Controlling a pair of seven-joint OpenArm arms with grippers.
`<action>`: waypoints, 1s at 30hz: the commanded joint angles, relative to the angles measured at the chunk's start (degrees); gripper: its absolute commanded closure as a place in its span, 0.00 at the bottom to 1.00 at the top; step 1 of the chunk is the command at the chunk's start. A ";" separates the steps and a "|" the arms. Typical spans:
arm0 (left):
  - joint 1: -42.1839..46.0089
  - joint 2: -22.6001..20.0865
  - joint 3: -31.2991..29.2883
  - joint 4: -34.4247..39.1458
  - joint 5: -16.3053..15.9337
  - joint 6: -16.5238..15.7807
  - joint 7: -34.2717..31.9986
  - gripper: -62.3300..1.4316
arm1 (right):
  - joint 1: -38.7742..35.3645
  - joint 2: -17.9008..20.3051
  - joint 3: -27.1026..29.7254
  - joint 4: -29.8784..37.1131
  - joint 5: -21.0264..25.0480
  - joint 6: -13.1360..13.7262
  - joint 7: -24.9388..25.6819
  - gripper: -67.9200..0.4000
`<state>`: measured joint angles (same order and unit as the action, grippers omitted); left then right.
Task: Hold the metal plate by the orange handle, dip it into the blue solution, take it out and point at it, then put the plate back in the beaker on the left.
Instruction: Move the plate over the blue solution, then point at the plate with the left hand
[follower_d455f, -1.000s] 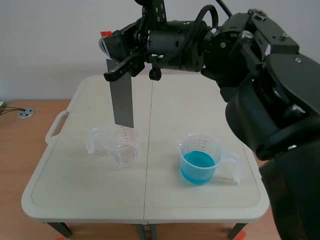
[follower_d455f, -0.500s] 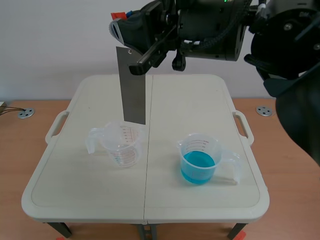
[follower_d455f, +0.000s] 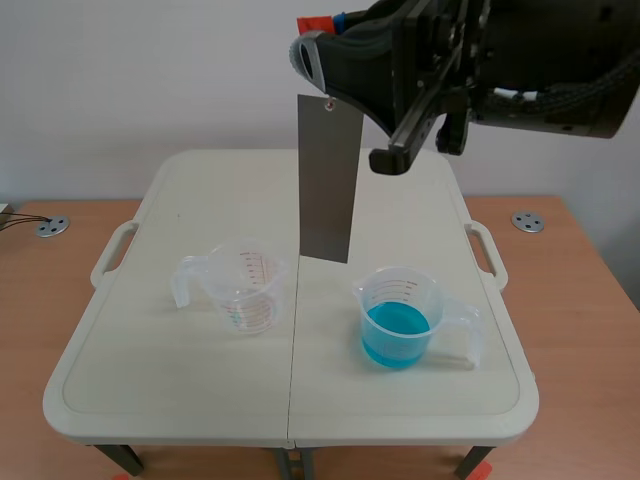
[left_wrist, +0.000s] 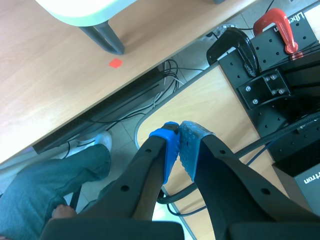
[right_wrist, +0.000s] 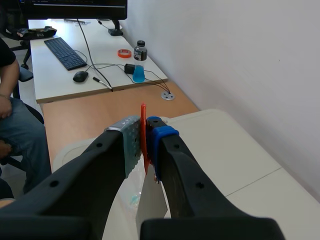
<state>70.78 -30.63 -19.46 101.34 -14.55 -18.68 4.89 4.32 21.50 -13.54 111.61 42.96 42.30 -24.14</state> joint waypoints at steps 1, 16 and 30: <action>0.46 0.11 0.26 0.70 -0.22 -0.13 -0.61 0.93 | -0.28 1.25 1.55 1.51 1.46 0.42 0.87 0.98; -8.44 -1.16 0.26 0.72 -0.22 -0.39 -1.01 0.93 | -6.71 7.67 14.45 2.62 8.17 0.42 0.92 0.98; -32.41 -6.69 3.23 0.70 -1.36 -1.03 -0.76 0.93 | -6.71 8.46 15.15 2.54 8.48 0.42 0.66 0.98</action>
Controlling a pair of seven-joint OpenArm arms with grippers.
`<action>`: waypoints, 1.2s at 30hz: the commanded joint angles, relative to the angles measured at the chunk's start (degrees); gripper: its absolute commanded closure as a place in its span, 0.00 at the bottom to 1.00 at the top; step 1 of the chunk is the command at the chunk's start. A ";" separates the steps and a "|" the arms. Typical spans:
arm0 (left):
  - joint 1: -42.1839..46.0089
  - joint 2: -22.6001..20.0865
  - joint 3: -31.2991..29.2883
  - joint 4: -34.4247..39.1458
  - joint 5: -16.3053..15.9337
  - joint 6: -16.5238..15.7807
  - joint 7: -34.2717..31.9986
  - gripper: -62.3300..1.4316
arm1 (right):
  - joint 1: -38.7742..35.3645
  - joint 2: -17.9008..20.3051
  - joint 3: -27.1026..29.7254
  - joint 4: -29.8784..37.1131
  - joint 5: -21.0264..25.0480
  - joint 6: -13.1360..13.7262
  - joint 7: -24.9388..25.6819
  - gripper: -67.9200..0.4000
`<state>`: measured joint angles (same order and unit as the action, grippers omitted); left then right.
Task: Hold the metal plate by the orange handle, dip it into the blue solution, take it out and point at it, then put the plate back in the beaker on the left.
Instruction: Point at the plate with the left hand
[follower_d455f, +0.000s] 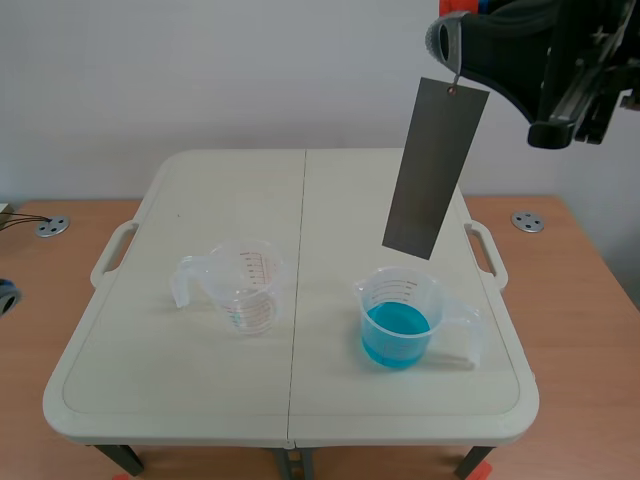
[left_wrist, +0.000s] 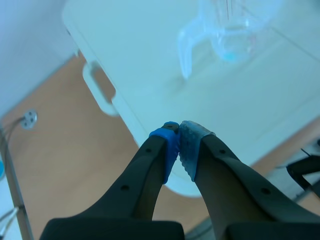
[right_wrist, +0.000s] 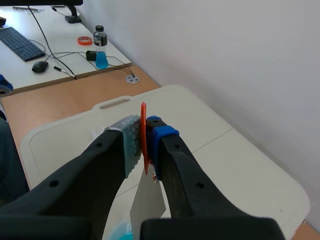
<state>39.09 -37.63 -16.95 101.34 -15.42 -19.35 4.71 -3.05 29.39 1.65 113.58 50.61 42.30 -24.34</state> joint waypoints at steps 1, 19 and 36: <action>-2.60 0.31 1.55 0.70 -0.46 -1.01 -0.57 0.93 | 0.66 0.57 -0.04 0.57 0.83 0.42 0.85 0.98; -30.51 1.46 27.28 -3.39 -0.35 -7.54 5.92 0.93 | 0.68 0.57 -0.04 0.57 0.83 0.42 0.85 0.98; -46.53 9.81 40.24 -15.41 1.55 -19.30 10.99 0.93 | 0.68 0.59 -0.04 0.57 0.83 0.42 0.87 0.98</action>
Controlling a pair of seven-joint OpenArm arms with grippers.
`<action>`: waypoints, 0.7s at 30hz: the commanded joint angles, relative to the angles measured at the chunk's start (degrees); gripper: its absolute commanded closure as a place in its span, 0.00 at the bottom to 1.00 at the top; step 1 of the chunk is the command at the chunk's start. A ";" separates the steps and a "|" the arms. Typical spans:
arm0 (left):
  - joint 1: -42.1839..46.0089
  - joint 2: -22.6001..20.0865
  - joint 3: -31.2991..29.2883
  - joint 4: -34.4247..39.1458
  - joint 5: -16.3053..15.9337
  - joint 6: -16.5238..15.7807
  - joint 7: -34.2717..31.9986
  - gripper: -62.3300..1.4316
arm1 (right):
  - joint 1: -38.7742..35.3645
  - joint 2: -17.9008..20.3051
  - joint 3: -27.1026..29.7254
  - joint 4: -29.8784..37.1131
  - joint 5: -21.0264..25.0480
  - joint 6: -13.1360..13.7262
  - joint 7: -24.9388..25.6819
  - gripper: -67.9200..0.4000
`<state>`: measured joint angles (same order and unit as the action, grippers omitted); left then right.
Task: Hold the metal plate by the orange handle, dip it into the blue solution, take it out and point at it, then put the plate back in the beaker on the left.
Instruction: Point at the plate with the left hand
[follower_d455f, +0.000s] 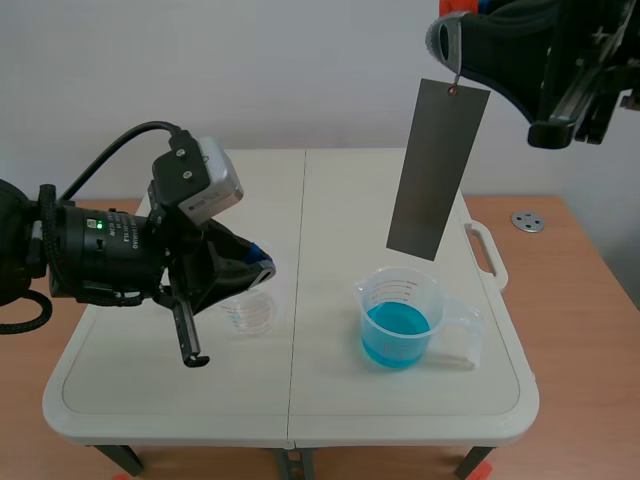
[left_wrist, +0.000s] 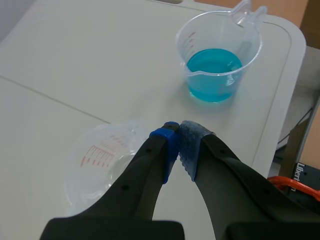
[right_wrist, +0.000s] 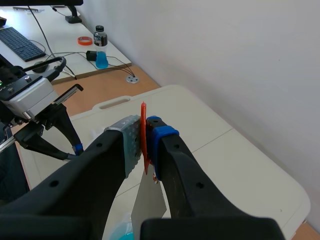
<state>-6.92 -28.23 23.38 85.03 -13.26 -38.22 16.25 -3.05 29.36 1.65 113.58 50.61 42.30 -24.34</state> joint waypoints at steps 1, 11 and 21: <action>-1.05 0.92 0.33 0.83 -0.61 -0.98 -0.04 0.93 | 0.68 0.61 -0.04 0.57 0.83 0.42 0.87 0.98; -5.03 6.67 2.67 0.83 -0.59 -1.66 2.89 0.93 | 0.68 0.61 -0.04 0.57 0.83 0.42 0.87 0.98; -5.66 12.92 5.73 -1.99 5.33 -1.66 2.36 0.93 | 0.68 0.61 -0.04 0.57 0.83 0.42 0.90 0.98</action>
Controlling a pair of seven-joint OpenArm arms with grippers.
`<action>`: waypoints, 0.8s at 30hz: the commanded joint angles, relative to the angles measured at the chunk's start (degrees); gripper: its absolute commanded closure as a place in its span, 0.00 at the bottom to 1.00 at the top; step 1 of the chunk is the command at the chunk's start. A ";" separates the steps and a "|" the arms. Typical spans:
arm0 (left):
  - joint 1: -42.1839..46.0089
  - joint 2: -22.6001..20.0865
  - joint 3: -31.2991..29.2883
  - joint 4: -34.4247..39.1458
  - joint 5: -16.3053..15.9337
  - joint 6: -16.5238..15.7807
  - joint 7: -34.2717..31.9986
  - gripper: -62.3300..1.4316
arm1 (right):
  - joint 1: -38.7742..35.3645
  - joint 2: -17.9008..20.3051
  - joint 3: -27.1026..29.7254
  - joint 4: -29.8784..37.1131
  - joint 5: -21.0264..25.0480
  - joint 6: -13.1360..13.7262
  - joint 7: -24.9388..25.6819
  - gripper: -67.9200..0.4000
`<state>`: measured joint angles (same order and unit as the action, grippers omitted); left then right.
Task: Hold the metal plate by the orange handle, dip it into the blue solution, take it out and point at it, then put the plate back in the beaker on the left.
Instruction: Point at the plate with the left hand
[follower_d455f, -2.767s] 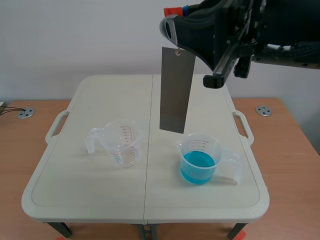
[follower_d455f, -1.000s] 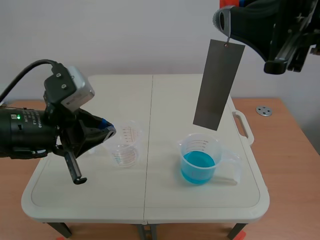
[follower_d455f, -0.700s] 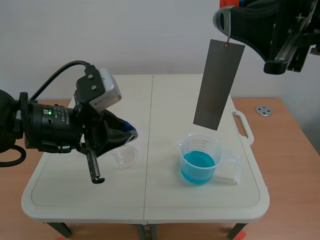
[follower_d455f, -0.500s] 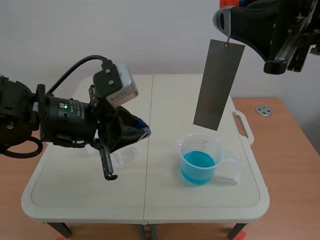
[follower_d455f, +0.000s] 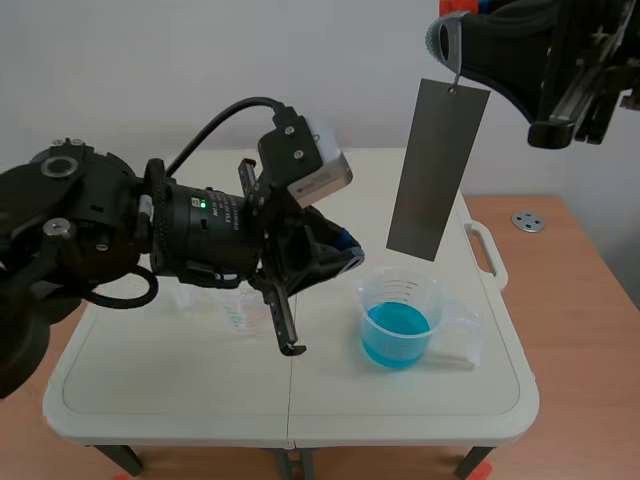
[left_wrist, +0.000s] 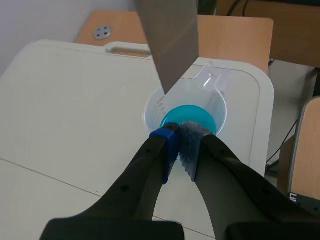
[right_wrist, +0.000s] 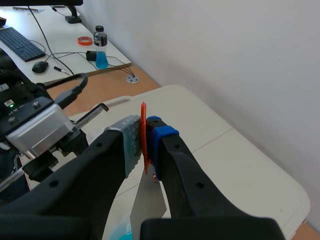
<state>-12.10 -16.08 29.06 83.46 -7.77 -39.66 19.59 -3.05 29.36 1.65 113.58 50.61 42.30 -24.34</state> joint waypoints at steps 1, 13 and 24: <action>-0.48 1.40 0.15 -1.09 0.46 -0.22 -1.64 0.93 | 0.68 0.61 -0.04 0.57 0.83 0.42 0.90 0.98; -1.46 4.63 0.17 -4.04 4.63 2.91 -8.28 0.93 | 0.68 0.59 -0.04 0.57 0.83 0.42 0.90 0.98; -1.40 4.61 0.17 -4.04 6.58 2.91 -8.20 0.93 | 0.68 0.59 -0.04 0.57 0.83 0.42 0.90 0.98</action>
<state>-13.02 -11.60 29.50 78.46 -0.80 -36.75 12.01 -3.05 29.36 1.65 113.58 50.63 42.30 -24.34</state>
